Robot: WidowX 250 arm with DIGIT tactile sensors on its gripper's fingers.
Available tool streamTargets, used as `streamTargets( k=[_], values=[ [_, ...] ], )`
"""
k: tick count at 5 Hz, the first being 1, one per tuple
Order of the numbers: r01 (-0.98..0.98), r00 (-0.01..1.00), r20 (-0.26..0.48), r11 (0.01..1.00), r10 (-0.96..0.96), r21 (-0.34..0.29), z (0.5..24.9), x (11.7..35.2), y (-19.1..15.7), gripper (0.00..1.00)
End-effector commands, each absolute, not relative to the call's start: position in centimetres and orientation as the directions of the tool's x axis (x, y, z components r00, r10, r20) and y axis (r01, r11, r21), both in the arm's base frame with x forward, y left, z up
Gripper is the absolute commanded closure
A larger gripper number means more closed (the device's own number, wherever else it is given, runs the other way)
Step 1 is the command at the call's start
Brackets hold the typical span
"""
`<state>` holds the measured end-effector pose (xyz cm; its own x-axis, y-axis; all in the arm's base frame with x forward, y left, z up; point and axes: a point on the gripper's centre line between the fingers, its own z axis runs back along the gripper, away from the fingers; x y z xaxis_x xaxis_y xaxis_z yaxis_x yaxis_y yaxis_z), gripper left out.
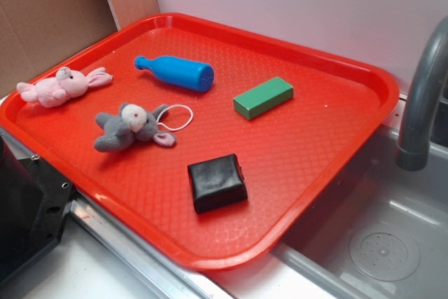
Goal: Grab the blue bottle.
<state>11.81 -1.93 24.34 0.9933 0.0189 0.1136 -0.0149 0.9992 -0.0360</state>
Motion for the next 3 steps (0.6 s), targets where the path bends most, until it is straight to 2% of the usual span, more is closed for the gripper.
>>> streamTargets(
  k=[1,2,3],
  values=[
    [-0.015,0.993,0.114,0.999,0.019,-0.036,24.3,11.8,-1.9,0.0],
    [0.006,0.992,0.126,1.0,-0.007,0.002,24.0,15.2,-2.1,0.0],
    [0.119,0.983,0.136,0.993,-0.12,0.022,23.9,18.1,-1.8,0.0]
  ],
)
